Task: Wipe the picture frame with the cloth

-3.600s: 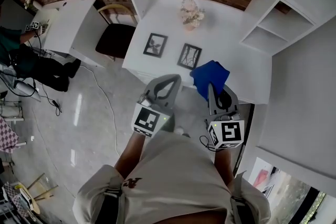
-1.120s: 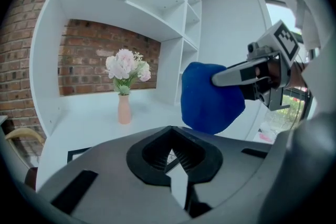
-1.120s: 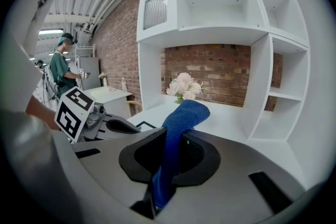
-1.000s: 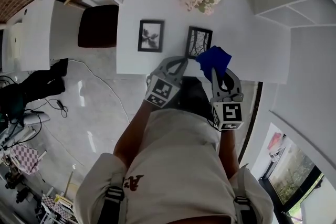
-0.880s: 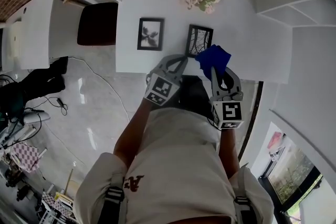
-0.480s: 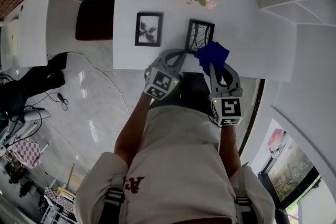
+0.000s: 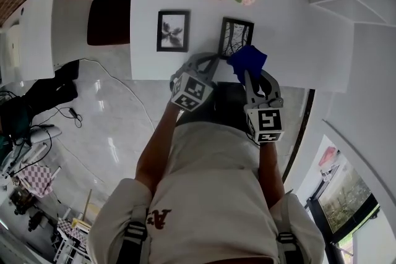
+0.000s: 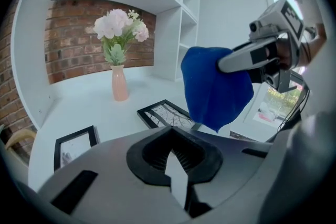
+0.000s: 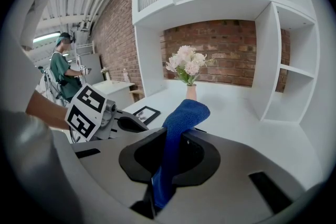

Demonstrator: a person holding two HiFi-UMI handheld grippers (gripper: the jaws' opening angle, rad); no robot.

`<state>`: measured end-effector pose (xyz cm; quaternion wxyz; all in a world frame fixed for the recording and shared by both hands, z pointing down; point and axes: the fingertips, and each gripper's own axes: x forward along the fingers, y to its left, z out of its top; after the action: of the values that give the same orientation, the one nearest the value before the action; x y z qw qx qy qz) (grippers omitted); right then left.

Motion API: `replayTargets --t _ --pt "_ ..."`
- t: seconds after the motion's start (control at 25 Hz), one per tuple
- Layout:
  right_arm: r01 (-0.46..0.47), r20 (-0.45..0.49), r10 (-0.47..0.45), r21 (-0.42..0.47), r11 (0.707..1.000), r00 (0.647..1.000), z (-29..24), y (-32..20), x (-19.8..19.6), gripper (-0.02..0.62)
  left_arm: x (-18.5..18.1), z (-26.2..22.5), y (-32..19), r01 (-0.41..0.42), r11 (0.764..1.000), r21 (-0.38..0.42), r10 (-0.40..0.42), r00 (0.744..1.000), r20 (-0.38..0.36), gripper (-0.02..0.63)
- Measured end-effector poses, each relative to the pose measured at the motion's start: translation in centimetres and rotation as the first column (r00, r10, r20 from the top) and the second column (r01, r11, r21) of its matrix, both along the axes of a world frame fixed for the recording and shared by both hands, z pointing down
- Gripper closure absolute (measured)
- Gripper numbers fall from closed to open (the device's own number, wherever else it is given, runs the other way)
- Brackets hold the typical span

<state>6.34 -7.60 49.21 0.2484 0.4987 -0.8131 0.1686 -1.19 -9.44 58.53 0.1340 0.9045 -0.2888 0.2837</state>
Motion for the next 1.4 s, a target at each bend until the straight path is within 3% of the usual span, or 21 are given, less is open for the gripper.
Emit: replayTargets --t 0.96,1.4 --pt "0.078 0.026 -0.075 -0.113 0.991 0.997 5.0 -0.7 -2.4 0.568 0.9 4.3 -0.4 -0.027 0.997 -0.068 0.034 0.993 0.109 0.604" --pt "0.111 0.042 -0.106 -0.142 0.984 0.993 6.9 -1.7 -3.0 0.568 0.9 4.4 -0.4 -0.006 0.996 -0.092 0.014 0.996 0.091 0.605"
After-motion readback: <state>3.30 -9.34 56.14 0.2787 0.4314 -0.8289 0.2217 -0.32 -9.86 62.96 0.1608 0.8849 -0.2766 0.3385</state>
